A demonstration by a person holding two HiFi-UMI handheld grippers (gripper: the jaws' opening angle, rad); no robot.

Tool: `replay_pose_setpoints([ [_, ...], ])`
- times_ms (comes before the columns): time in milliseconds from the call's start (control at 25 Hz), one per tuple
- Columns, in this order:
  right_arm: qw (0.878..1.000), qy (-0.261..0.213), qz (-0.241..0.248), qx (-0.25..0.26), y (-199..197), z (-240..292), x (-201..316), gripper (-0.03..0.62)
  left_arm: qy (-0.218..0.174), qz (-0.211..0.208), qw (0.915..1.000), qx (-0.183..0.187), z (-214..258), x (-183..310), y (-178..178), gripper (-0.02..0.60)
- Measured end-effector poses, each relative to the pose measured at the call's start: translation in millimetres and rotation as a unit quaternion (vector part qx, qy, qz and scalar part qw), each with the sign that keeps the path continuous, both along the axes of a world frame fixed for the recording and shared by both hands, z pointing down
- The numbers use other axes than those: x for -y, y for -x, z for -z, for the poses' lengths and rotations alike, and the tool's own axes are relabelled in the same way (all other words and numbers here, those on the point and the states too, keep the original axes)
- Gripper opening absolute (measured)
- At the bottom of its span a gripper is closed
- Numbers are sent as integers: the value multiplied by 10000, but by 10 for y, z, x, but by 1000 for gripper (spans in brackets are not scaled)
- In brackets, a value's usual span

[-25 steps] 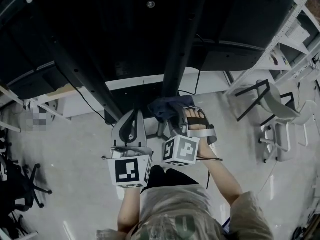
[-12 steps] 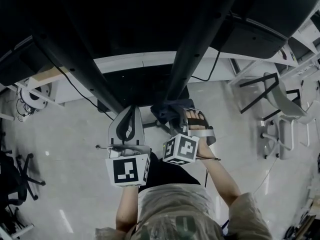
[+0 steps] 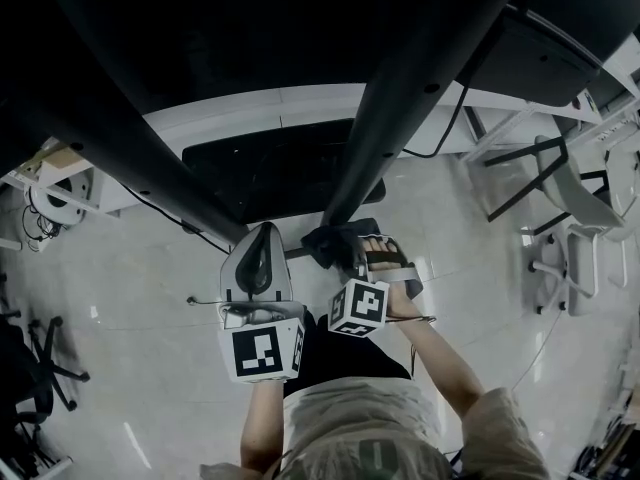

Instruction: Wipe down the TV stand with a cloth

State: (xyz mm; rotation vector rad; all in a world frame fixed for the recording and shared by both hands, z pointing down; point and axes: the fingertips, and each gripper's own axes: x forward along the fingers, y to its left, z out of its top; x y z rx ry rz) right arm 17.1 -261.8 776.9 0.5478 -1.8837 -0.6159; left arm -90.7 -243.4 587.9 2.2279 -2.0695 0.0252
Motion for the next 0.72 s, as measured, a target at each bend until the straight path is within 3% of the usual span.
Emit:
replay_pose_setpoints([
  [280,9998,185,29,-46,-24,-350,-14,57,31,73,10000,0,-175,61,36,14],
  [480,9992,392,-100,-17,1,-255,-13,57,-37,120,9999,12,76,81,75,14],
  [600,9987,429,-259,125,-5,82,-78,57,-6,176,9998,65,400,29,105,14],
  [720,9911,651,-722,906,-3,740,-202,57,-21,318,9994,141,885,-132,124,14],
])
